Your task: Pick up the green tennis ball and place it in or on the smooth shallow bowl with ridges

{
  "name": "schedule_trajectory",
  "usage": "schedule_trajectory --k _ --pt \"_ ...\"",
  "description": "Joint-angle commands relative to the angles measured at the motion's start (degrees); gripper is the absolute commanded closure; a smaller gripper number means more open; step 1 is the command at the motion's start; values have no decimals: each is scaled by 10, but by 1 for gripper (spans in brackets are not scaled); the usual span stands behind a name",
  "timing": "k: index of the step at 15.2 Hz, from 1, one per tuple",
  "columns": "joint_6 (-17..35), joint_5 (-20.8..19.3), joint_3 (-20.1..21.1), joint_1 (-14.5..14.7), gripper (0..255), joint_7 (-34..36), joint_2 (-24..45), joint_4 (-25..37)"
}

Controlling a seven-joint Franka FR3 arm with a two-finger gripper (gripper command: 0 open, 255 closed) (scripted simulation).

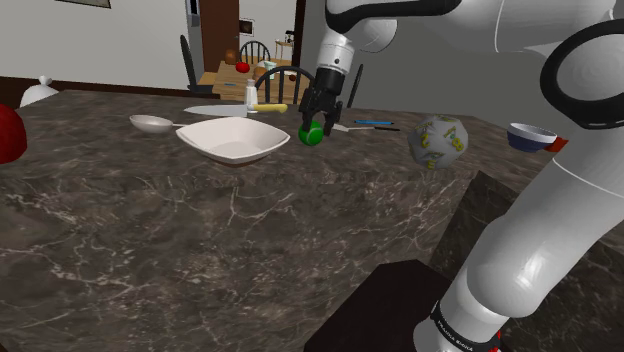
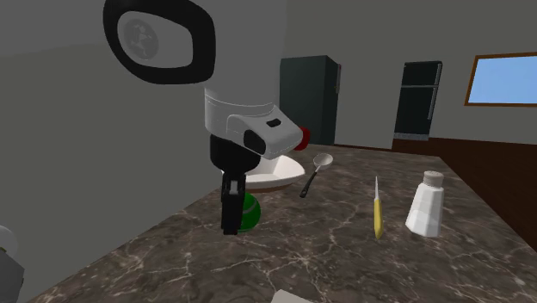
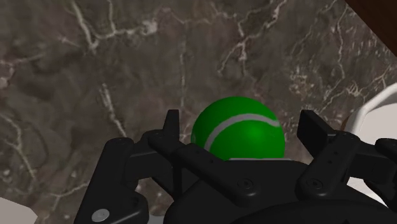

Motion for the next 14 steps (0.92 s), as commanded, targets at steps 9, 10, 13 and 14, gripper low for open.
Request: schedule_trajectory --k 9,10,13,14 --pt "3 0 1 0 255 0 -1 -4" --pt "3 0 1 0 255 0 -1 -4" --pt "3 0 1 0 255 0 -1 -4" --pt "3 0 1 0 255 0 -1 -4"
